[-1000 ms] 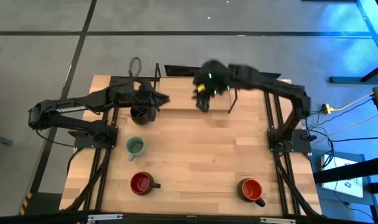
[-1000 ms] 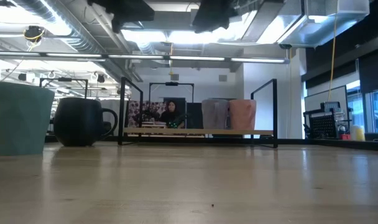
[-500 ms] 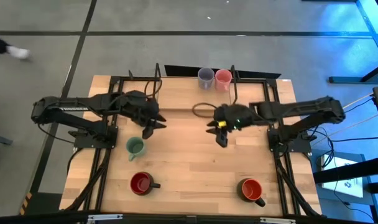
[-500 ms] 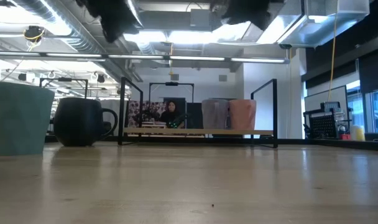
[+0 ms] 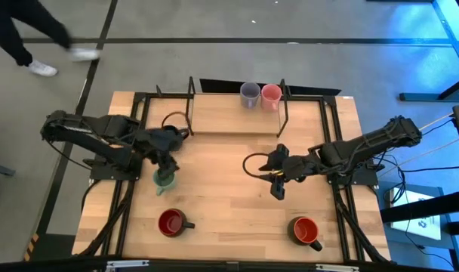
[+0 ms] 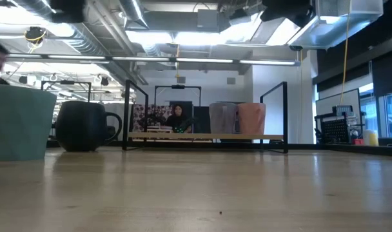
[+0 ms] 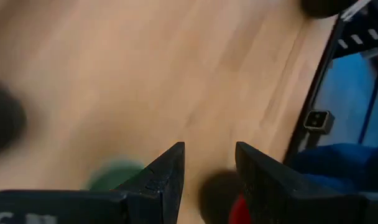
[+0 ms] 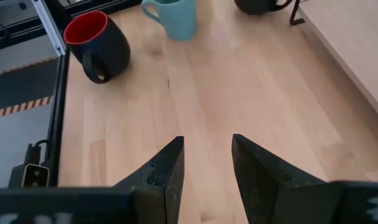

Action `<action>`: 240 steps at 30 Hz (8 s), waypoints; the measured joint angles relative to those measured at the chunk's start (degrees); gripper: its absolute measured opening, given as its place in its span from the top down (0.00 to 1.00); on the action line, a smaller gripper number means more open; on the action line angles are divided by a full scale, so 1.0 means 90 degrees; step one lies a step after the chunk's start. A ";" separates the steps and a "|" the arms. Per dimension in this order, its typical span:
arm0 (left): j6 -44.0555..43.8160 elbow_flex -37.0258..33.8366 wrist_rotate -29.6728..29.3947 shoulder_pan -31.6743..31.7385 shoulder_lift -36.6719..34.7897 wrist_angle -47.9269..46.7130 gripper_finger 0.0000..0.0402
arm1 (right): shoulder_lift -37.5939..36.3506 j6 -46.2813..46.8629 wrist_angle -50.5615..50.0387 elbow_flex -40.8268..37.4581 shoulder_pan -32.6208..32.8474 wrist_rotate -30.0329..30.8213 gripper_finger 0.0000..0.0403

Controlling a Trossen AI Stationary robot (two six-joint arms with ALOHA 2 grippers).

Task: Place coffee mugs
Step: Put the green mug on the shelf

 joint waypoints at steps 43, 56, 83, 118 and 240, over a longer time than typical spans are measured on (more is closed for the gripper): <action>-0.7254 -0.1741 -0.2448 -0.4718 0.1183 -0.0333 0.66 | 0.0002 -0.0510 -0.0405 0.0000 -0.0050 0.0478 0.70; -0.7450 -0.2042 -0.2388 -0.4711 0.1777 -0.0240 0.66 | 0.0002 -0.0502 -0.0503 0.0002 -0.0050 0.0381 0.70; -0.6877 -0.1999 -0.3167 -0.4831 0.2547 -0.0280 0.90 | 0.0005 -0.0495 -0.0551 0.0002 -0.0048 0.0430 0.70; -0.1539 0.2202 -0.4833 -0.0142 0.3142 -0.0508 0.90 | 0.0005 -0.0080 -0.0527 0.0007 -0.0048 0.1496 0.70; 0.1275 0.2548 -0.2539 0.3868 0.5799 0.3046 0.84 | 0.0002 0.0017 -0.0330 0.0007 -0.0050 0.1430 0.70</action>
